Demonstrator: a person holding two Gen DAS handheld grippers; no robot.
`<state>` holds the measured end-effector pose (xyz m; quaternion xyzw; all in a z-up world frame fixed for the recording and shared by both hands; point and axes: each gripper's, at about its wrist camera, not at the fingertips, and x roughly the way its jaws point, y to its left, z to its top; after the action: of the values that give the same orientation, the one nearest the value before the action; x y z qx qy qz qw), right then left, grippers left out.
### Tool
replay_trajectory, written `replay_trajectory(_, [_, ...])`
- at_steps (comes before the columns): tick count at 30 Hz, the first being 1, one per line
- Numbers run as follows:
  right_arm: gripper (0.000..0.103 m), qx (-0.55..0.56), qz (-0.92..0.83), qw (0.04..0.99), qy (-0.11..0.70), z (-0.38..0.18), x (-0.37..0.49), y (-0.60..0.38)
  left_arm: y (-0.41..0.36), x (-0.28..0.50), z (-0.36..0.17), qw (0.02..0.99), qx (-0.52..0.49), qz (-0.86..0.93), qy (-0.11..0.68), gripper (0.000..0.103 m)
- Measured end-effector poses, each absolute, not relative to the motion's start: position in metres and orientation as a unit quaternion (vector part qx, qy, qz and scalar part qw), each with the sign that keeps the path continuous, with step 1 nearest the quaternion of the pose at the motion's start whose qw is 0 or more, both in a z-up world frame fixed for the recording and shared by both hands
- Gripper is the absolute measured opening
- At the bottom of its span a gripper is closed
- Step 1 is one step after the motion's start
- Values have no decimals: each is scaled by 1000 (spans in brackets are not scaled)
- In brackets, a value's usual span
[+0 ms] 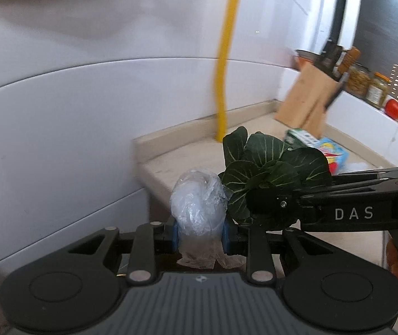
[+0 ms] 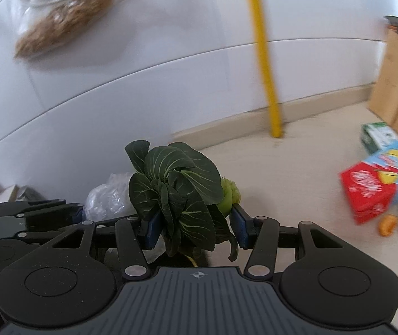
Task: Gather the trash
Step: 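Carry the plastic bag and green vegetable down over the trash bin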
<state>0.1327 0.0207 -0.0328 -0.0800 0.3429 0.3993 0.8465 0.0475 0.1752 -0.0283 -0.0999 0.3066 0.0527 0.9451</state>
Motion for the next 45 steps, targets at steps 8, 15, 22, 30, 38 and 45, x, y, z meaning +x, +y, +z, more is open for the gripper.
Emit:
replay_trajectory(8, [58,-103,430,823,357,-47,118,63,203,23,-39,938,-107,97,315,23])
replay_trajectory(15, [58,-123,439,811,368,-59,112,91,219,12,-50,930,-112,123,326,23])
replay_trajectory(22, [58,-140,444,800,378,-70,104,107,232,8,-61,922,-118,139,341,23])
replay_trajectory(30, [58,-149,440,794,392,-82,104,115,242,11,-73,913,-126,149,358,23])
replay_trajectory(38, [58,-155,430,791,407,-93,108,119,252,19,-90,895,-131,171,392,23])
replay_trajectory(45, [58,-156,422,784,427,-112,110,123,264,26,-104,873,-132,197,426,23])
